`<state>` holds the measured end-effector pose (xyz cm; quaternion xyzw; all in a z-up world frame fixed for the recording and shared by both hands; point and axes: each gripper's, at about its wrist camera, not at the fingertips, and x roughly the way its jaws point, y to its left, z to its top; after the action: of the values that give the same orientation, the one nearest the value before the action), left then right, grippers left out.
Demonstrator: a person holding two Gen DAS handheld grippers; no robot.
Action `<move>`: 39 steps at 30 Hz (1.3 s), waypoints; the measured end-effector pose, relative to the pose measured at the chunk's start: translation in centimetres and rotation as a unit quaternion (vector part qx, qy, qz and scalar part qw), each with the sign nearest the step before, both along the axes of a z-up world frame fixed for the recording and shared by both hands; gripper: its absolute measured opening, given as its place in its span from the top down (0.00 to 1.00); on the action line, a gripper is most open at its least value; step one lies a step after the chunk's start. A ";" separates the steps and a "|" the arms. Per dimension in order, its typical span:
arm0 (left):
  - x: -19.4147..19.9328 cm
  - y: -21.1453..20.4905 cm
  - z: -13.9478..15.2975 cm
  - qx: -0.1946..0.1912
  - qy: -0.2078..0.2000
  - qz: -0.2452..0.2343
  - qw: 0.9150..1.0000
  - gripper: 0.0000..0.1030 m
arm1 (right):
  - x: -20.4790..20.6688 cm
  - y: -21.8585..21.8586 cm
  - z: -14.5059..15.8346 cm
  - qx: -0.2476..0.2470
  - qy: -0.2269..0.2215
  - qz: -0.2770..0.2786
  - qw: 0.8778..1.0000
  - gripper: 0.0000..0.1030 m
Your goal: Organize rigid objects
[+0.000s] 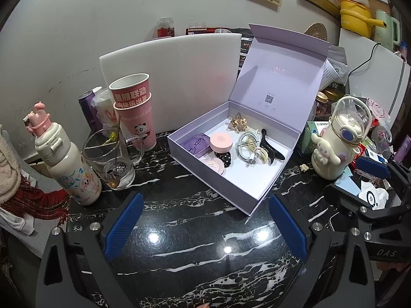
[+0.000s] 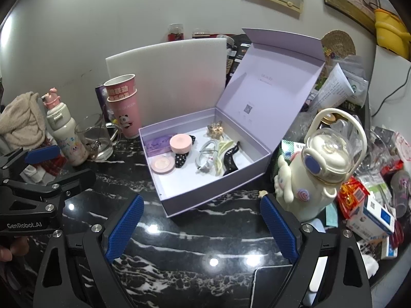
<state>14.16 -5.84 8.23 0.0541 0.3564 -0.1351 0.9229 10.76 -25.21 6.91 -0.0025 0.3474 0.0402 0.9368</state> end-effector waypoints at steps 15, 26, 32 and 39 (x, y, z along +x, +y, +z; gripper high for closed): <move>-0.4 0.0 0.0 0.000 0.002 -0.001 1.000 0.03 | -0.3 0.0 0.2 -0.002 -0.002 0.000 1.000 0.09; -0.5 0.0 0.0 0.004 0.007 -0.003 1.000 0.03 | -0.4 0.1 0.3 -0.004 -0.003 0.000 1.000 0.09; -0.5 0.0 0.0 0.007 0.008 0.000 1.000 0.03 | -0.4 0.1 0.3 -0.004 -0.003 -0.001 1.000 0.09; -0.5 0.0 0.0 0.008 0.007 0.000 1.000 0.03 | -0.3 0.2 0.3 -0.004 -0.003 -0.001 1.000 0.09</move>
<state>13.68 -5.84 8.23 0.0602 0.3644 -0.1328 0.9198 10.42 -25.03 7.20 -0.0063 0.3450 0.0378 0.9378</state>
